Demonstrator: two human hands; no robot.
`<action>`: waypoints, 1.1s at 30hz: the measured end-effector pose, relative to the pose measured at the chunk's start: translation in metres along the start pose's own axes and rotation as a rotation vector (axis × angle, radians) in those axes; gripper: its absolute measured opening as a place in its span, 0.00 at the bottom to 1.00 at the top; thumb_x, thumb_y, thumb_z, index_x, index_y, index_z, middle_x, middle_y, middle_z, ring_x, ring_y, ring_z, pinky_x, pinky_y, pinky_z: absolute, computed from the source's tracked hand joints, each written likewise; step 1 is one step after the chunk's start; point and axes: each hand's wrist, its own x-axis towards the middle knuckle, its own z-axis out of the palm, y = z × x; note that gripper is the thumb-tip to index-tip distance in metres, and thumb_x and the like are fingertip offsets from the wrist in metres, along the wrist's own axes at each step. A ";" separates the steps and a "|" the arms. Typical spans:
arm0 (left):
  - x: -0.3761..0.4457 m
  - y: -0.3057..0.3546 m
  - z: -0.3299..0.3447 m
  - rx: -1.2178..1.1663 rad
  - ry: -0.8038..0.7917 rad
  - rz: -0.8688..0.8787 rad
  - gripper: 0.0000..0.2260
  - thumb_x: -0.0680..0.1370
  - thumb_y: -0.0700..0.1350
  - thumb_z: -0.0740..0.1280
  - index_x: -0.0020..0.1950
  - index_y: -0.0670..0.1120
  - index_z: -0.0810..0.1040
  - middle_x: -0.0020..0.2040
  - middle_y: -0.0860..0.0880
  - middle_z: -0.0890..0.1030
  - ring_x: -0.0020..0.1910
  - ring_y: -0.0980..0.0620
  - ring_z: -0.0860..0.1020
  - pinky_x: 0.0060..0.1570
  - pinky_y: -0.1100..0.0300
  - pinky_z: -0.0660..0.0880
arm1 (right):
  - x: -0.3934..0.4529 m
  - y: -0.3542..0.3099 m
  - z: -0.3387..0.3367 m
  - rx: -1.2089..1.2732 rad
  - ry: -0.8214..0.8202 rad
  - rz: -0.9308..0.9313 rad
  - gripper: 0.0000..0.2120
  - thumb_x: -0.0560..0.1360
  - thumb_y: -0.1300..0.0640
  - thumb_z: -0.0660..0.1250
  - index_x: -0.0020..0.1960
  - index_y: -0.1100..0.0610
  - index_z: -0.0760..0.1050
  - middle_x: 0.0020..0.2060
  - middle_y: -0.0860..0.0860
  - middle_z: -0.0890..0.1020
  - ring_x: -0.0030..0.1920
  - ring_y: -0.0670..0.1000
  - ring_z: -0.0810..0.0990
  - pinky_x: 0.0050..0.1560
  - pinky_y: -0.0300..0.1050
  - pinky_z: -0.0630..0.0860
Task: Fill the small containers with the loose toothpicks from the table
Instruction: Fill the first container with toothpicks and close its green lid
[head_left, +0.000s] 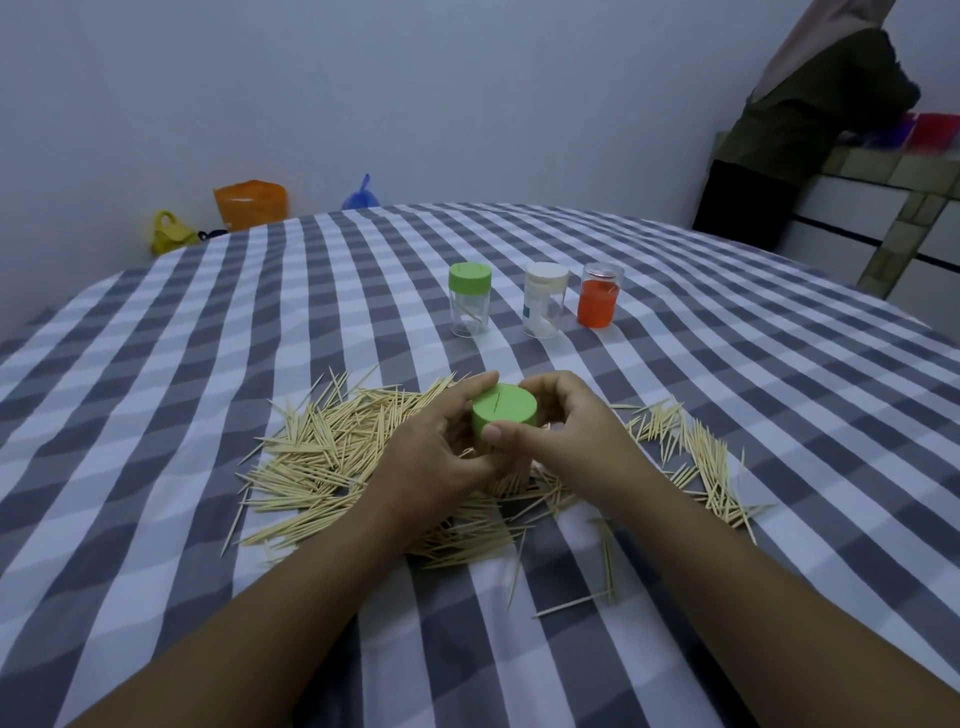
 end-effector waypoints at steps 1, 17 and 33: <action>0.000 0.001 0.000 0.007 0.001 0.005 0.31 0.68 0.35 0.76 0.67 0.52 0.70 0.59 0.48 0.80 0.56 0.58 0.80 0.54 0.66 0.75 | 0.001 0.002 0.001 -0.002 0.002 0.002 0.26 0.66 0.55 0.77 0.59 0.52 0.70 0.49 0.51 0.78 0.48 0.47 0.78 0.39 0.33 0.76; 0.002 -0.001 0.002 -0.029 -0.004 -0.001 0.33 0.67 0.32 0.75 0.66 0.53 0.69 0.60 0.48 0.80 0.57 0.57 0.80 0.57 0.63 0.75 | -0.001 0.002 -0.001 -0.094 -0.037 -0.052 0.25 0.72 0.58 0.72 0.66 0.50 0.70 0.56 0.49 0.77 0.56 0.45 0.76 0.53 0.35 0.75; 0.003 -0.001 0.000 -0.034 -0.042 0.008 0.34 0.64 0.40 0.78 0.69 0.49 0.70 0.59 0.48 0.80 0.58 0.55 0.80 0.60 0.55 0.76 | -0.004 0.002 0.004 0.114 0.009 0.046 0.30 0.68 0.51 0.72 0.67 0.53 0.66 0.54 0.52 0.77 0.50 0.46 0.79 0.40 0.34 0.76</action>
